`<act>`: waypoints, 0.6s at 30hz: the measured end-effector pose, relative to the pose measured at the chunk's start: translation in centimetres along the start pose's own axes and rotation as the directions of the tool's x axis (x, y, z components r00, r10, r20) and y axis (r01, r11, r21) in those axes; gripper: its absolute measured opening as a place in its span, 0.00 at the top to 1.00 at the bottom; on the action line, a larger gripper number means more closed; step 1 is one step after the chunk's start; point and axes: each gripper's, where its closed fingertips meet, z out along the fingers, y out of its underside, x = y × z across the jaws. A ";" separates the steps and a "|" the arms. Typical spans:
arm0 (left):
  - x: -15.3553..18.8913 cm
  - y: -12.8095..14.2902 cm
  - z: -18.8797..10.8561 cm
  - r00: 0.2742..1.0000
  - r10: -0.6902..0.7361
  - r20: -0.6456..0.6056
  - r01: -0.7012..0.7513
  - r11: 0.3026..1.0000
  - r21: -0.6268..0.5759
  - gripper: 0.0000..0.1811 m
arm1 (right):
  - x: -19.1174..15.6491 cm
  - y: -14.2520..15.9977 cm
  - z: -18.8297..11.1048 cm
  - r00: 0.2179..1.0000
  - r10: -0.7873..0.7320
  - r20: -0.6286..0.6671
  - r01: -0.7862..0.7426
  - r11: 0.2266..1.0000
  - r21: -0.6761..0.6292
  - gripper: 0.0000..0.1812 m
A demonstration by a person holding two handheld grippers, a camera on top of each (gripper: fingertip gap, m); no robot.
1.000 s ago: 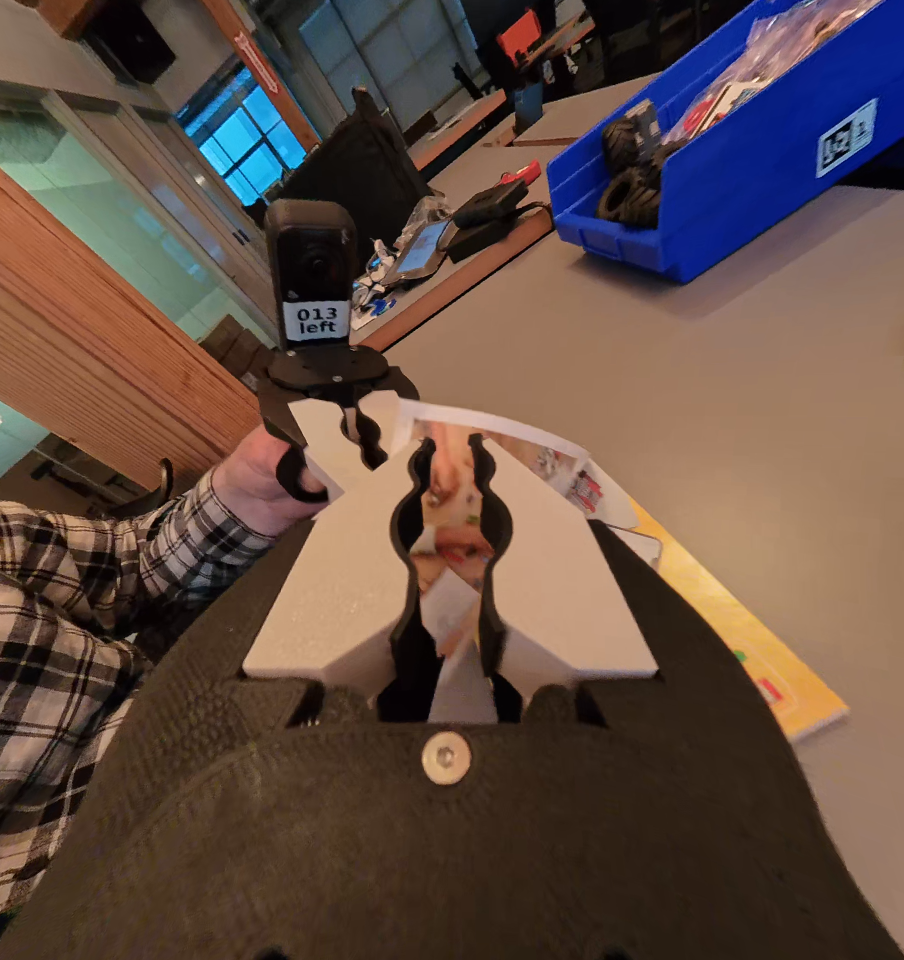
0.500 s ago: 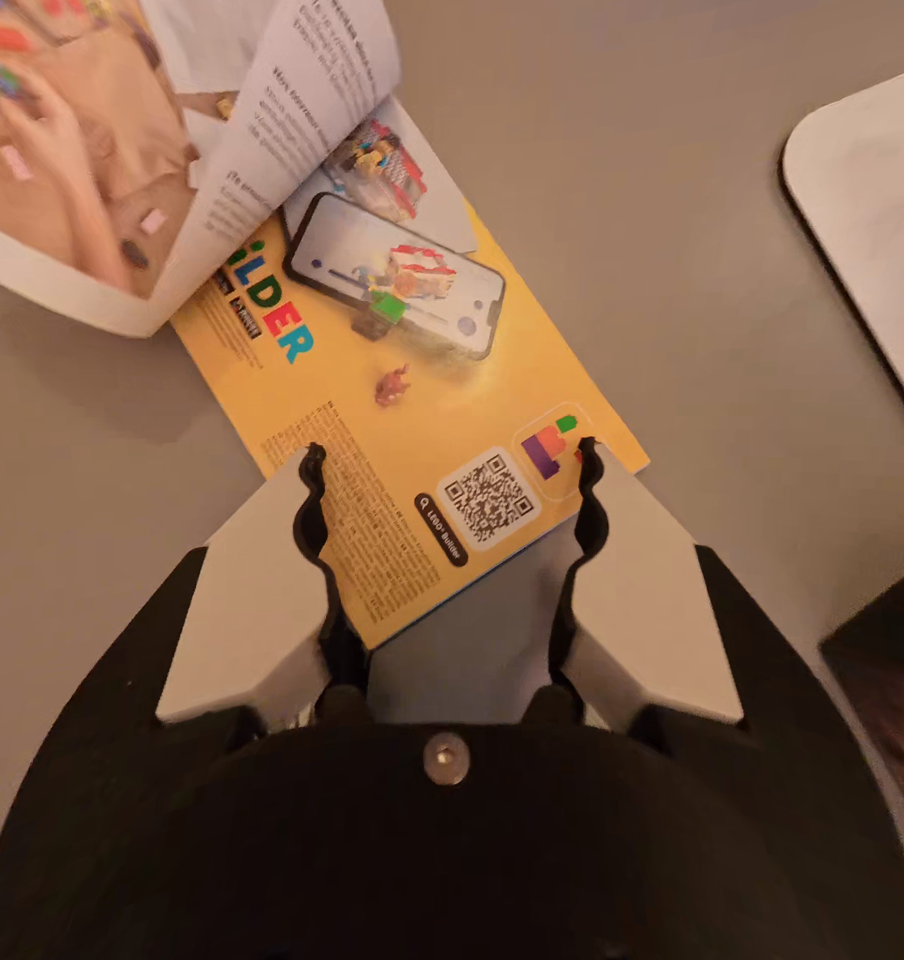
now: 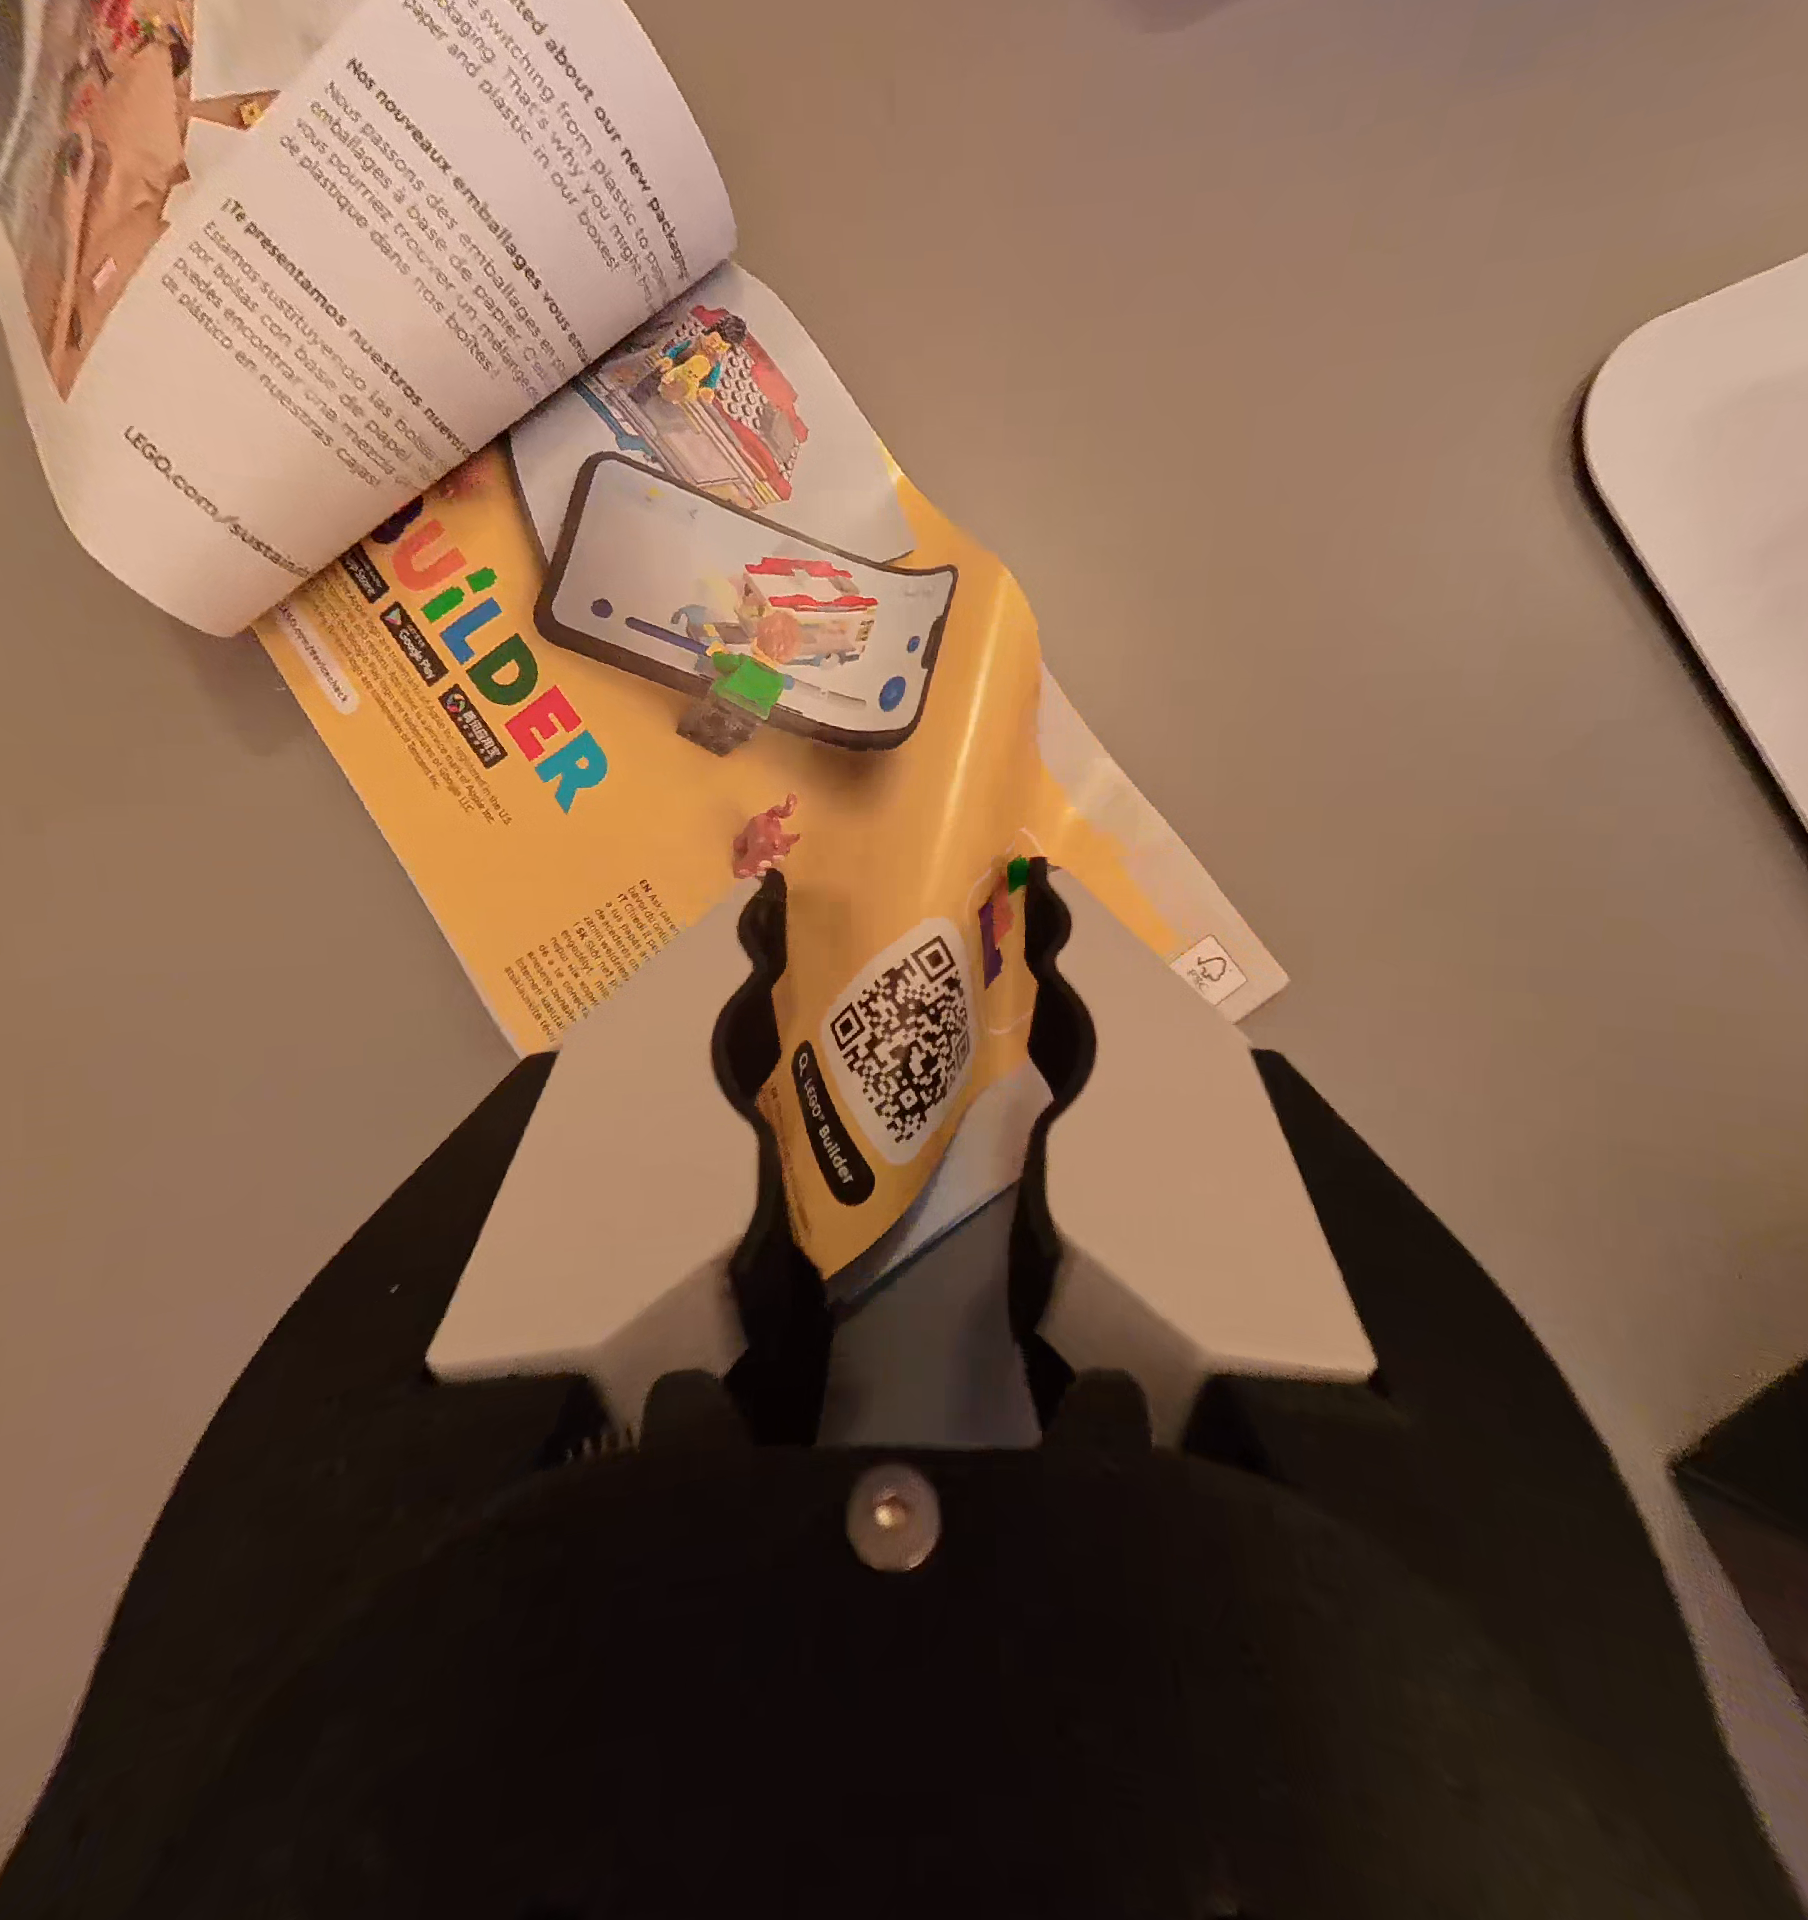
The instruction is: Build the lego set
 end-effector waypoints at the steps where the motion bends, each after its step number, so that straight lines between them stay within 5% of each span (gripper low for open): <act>1: -0.3 0.1 -0.1 1.000 -0.006 -0.001 0.006 1.000 0.001 1.00 | -0.1 -0.1 0.0 1.000 0.000 0.004 0.000 1.000 0.001 0.81; 7: -0.8 0.3 -0.3 1.000 -0.013 -0.011 0.013 1.000 0.006 1.00 | -1.2 -1.0 -0.3 0.997 -0.081 0.006 0.081 0.997 0.021 0.99; 18: 1.8 -1.4 5.8 0.991 0.041 -0.125 -0.049 0.997 -0.059 1.00 | -4.7 -6.3 -8.5 0.933 0.038 0.359 -0.107 0.979 0.173 1.00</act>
